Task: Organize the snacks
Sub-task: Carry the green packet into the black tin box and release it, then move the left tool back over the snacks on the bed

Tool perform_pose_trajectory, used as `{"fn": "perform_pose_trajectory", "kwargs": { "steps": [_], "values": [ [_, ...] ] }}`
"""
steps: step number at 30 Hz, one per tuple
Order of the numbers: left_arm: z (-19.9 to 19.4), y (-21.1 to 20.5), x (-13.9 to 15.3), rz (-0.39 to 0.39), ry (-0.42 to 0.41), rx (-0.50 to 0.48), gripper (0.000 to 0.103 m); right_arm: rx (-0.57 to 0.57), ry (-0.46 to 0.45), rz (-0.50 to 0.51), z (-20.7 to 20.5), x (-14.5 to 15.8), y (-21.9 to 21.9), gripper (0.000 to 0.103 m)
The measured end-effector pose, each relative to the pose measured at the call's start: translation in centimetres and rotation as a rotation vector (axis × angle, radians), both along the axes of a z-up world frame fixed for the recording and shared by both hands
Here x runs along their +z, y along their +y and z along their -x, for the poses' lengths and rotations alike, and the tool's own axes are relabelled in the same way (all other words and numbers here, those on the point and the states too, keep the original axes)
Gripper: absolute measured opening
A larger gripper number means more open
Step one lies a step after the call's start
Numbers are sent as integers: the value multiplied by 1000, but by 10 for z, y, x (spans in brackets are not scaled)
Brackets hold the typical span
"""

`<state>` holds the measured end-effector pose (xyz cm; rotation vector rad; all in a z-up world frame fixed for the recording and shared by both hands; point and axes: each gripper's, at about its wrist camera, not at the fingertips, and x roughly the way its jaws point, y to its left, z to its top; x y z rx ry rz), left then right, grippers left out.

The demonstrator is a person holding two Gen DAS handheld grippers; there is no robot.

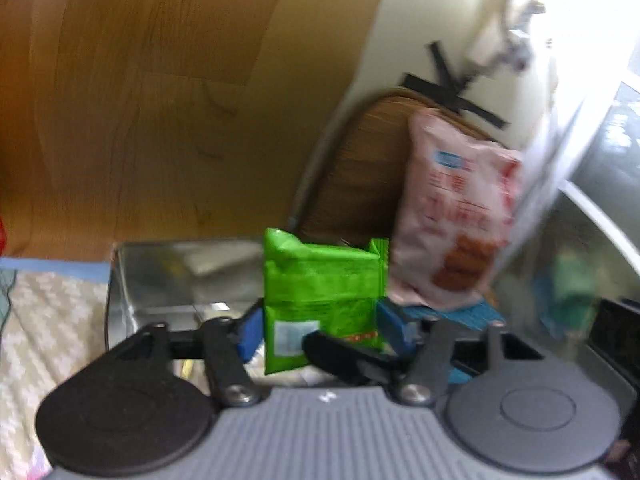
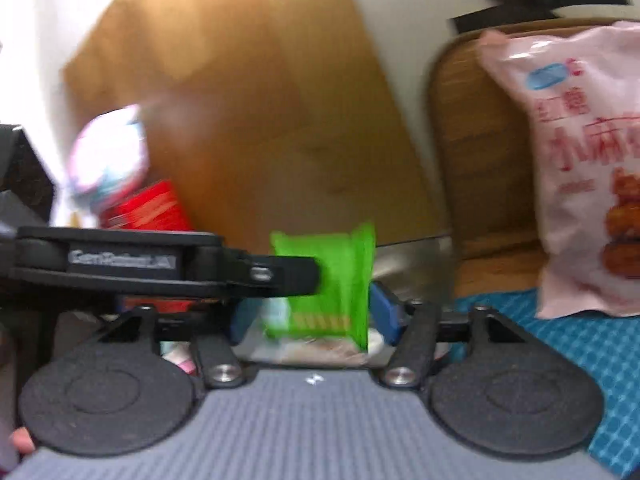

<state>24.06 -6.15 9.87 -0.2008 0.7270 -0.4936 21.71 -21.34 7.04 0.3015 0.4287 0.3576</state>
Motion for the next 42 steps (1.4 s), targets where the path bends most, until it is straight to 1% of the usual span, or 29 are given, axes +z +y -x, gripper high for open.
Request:
{"fn": "perform_pose_trajectory", "kwargs": {
  "steps": [1, 2, 4, 5, 7, 9, 11, 13, 14, 16, 18, 21, 23, 24, 25, 26, 27, 28, 29, 30, 31, 32, 34, 35, 36, 37, 39, 40, 42],
  "values": [
    [-3, 0, -1, -18, -14, 20, 79, -11, -9, -12, 4, -2, -3, 73],
    [-4, 5, -2, -25, -33, 40, 81, -12, -23, -20, 7, -4, -8, 74],
    [4, 17, -1, 0, -53, 50, 81, -16, -40, -9, 23, -7, -9, 74],
    [11, 29, 1, 16, -61, 50, 81, 1, -52, -14, 31, -7, -9, 74],
    [32, 54, 1, 33, -79, 74, 81, 56, -59, -30, 44, -8, -6, 74],
    [58, 85, -5, 53, -82, 86, 81, 160, -23, -52, 56, -11, 4, 74],
    [83, 113, -18, 74, -51, 103, 81, 290, 53, -63, 65, -17, 23, 74],
    [109, 143, -38, 118, 14, 111, 81, 414, 125, -51, 80, -27, 43, 74],
    [121, 156, -47, 144, 52, 108, 81, 472, 157, -32, 88, -33, 56, 74],
    [141, 171, -66, 191, 115, 110, 81, 550, 196, 17, 104, -41, 77, 77],
    [159, 180, -82, 218, 161, 110, 81, 606, 189, 113, 120, -48, 99, 80],
    [180, 183, -95, 246, 185, 84, 76, 642, 124, 226, 142, -52, 125, 83],
    [189, 180, -99, 252, 182, 56, 63, 690, 115, 233, 149, -50, 135, 81],
    [190, 178, -100, 255, 184, 43, 59, 687, 100, 246, 154, -48, 138, 81],
    [190, 176, -102, 268, 192, 31, 51, 682, 75, 272, 156, -46, 139, 81],
    [191, 177, -104, 283, 205, 26, 51, 678, 44, 289, 159, -43, 136, 79],
    [193, 175, -105, 280, 208, 33, 51, 665, 20, 289, 159, -40, 129, 78],
    [194, 171, -105, 279, 209, 23, 51, 649, 13, 284, 158, -37, 122, 76],
    [195, 166, -104, 284, 217, -9, 51, 650, 23, 300, 155, -35, 114, 77],
    [197, 161, -104, 307, 225, -51, 51, 640, 12, 304, 157, -37, 108, 79],
    [200, 155, -105, 350, 227, -87, 51, 626, 0, 314, 159, -38, 99, 81],
    [202, 150, -103, 380, 233, -122, 54, 601, -21, 351, 162, -38, 92, 82],
    [204, 139, -98, 362, 214, -162, 55, 510, -73, 458, 171, -40, 79, 82],
    [205, 136, -95, 351, 199, -180, 56, 474, -80, 486, 172, -43, 75, 82],
    [205, 136, -92, 350, 186, -193, 56, 450, -69, 482, 171, -43, 68, 83],
    [204, 139, -88, 351, 169, -195, 59, 439, -42, 449, 168, -43, 61, 83],
    [202, 151, -82, 338, 124, -135, 64, 433, 29, 349, 163, -44, 50, 83],
    [198, 158, -79, 321, 110, -86, 67, 437, 58, 309, 161, -46, 49, 83],
    [189, 167, -78, 292, 111, -13, 67, 448, 91, 263, 163, -52, 56, 83]
  ]
}}
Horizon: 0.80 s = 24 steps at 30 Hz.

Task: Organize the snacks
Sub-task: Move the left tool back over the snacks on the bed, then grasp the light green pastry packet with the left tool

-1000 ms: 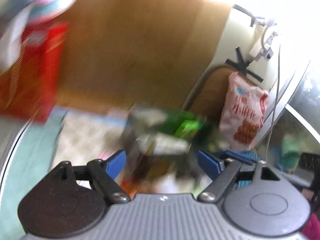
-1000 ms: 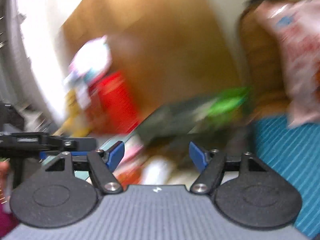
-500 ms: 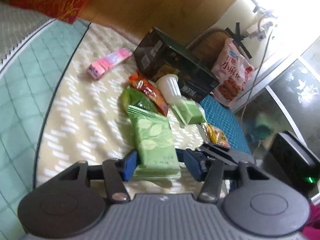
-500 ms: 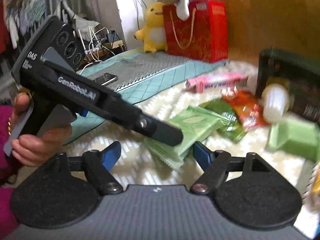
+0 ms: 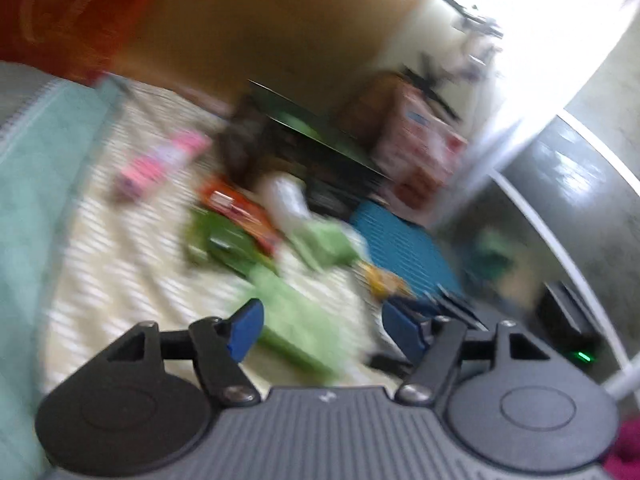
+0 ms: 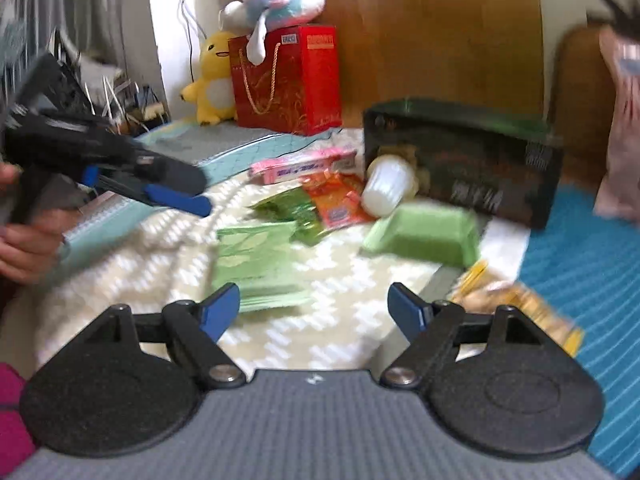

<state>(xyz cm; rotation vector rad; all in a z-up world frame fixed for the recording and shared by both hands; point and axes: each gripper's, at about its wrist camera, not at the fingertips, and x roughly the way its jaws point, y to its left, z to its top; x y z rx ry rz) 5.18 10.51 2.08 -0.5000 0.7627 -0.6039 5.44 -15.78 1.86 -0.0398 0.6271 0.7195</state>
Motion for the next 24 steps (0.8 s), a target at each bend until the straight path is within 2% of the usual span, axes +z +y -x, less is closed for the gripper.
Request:
{"fn": "perform_pose_trajectory", "kwargs": {
  "steps": [3, 6, 7, 8, 9, 10, 11, 18, 21, 24],
  "values": [
    [-13, 2, -1, -34, 18, 31, 70, 32, 37, -31, 1, -7, 18, 83],
    [-27, -4, -7, -74, 43, 28, 70, 40, -2, 11, 7, -12, 37, 82],
    [-31, -7, -12, -89, 60, 25, 67, 40, -29, 40, 9, -13, 41, 79],
    [-33, -9, -18, -103, 81, 20, 62, 37, -56, 70, 12, -14, 43, 69],
    [-30, -13, -18, -112, 62, 22, 59, 41, -65, 80, 12, -13, 41, 69],
    [-27, -14, -18, -110, 70, -8, 43, 38, -68, 80, 13, -13, 37, 69],
    [-27, -17, -22, -85, 92, -53, 36, 34, -62, 76, 12, -13, 32, 69],
    [6, -47, -27, -42, 111, -169, 35, 46, 24, -14, 26, -12, -19, 55],
    [10, -65, -27, -20, 131, -236, 35, 20, 62, -44, 31, -11, -38, 53],
    [8, -85, -24, -35, 129, -288, 36, -20, 98, -114, 25, -7, -60, 53]
  ]
}}
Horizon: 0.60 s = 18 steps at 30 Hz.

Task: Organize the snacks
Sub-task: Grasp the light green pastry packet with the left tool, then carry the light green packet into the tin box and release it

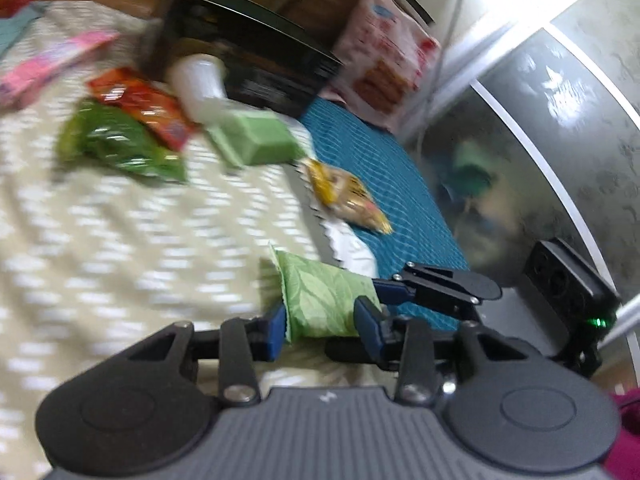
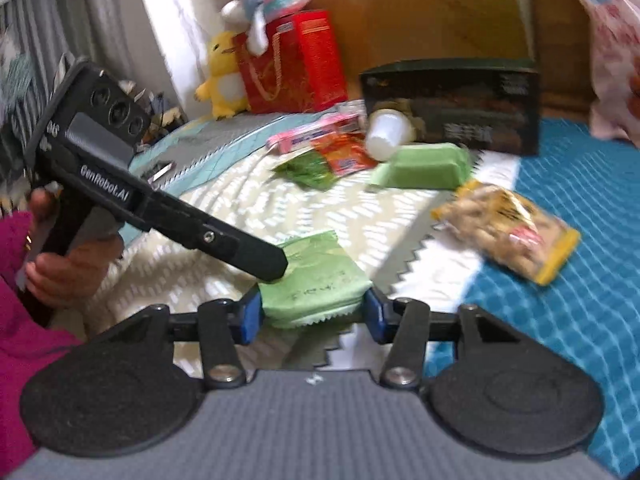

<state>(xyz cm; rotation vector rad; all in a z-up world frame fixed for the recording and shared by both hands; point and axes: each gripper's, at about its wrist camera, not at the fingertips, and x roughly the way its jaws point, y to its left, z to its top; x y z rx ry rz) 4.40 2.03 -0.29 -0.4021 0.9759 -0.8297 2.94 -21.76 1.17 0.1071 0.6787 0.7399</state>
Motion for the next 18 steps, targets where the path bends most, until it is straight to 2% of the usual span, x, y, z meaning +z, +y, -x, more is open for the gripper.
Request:
{"fn": "perform_pose_trajectory", "kwargs": {
  "steps": [4, 9, 14, 18],
  "values": [
    [-22, -18, 17, 14, -18, -47, 36, -81, -61, -75, -21, 21, -21, 53],
    [-69, -42, 65, 2, -155, -47, 36, -169, -205, -87, -67, 49, -28, 53],
    [-130, -65, 93, -37, -244, 30, 42, -210, -249, -64, -136, 59, -21, 53],
    [-170, -73, 95, -88, -268, 135, 47, -207, -221, -45, -180, 51, -4, 54]
  ]
}}
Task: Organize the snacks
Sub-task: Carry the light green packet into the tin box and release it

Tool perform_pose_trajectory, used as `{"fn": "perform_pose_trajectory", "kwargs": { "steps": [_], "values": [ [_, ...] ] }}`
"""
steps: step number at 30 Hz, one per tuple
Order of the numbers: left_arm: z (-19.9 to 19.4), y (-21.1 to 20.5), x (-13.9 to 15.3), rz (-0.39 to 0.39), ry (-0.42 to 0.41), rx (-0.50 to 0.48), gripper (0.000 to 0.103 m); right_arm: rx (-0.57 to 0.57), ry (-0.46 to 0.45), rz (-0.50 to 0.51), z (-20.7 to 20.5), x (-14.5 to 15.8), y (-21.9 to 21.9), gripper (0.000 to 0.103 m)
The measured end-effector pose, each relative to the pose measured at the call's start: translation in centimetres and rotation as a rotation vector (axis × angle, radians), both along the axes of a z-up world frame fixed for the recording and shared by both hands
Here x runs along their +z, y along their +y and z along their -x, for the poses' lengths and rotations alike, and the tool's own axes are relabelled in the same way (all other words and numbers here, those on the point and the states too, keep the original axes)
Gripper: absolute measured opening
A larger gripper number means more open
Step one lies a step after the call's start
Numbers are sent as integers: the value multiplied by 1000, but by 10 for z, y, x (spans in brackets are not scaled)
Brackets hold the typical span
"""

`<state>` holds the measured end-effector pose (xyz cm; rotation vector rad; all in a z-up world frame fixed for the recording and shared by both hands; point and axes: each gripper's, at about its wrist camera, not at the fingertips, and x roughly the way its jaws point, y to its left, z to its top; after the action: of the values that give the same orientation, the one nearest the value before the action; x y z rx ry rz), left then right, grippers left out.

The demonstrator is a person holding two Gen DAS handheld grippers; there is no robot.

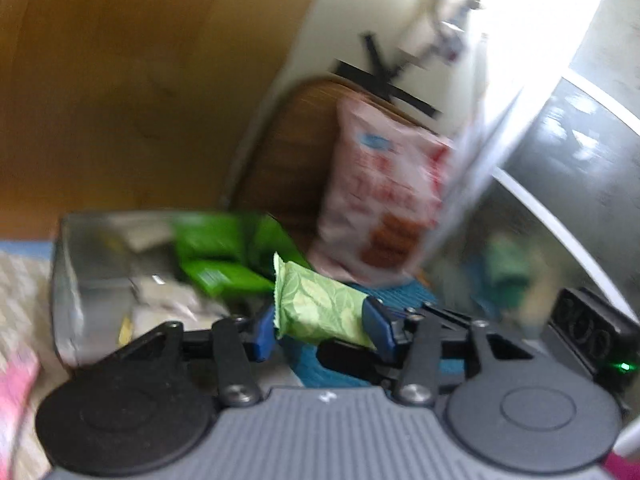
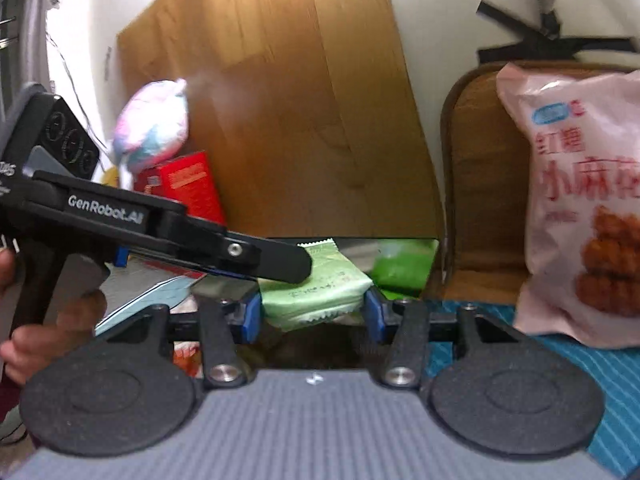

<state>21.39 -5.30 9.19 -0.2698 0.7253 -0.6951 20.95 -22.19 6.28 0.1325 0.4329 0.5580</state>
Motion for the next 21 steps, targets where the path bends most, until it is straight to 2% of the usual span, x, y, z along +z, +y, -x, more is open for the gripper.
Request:
{"fn": "perform_pose_trajectory", "kwargs": {
  "steps": [2, 4, 5, 7, 11, 13, 16, 18, 21],
  "values": [
    [-15, 0, -4, -35, -7, 67, 52, -6, 9, 13, -15, -5, 14, 58],
    [-24, 8, -9, -63, -10, 129, 55, -1, 21, 31, -22, -10, 28, 67],
    [-28, 11, -12, -75, -10, 168, 62, -3, 13, 37, -22, -10, 31, 71],
    [-31, 21, -16, -85, 1, 234, 73, -9, -6, 18, -16, -6, 30, 73],
    [-12, 54, -12, -52, -36, 282, 73, 13, -12, -60, 8, 3, 13, 73],
    [5, 73, -10, -25, -61, 289, 74, 61, 22, -81, 21, 1, 9, 73],
    [29, 99, -16, 17, -42, 273, 74, 134, 137, -88, 29, -12, 15, 72],
    [38, 107, -26, 57, 11, 248, 72, 158, 206, -56, 28, -23, 30, 58],
    [40, 106, -46, 96, 106, 221, 71, 177, 275, 4, 22, -37, 55, 54]
  ]
}}
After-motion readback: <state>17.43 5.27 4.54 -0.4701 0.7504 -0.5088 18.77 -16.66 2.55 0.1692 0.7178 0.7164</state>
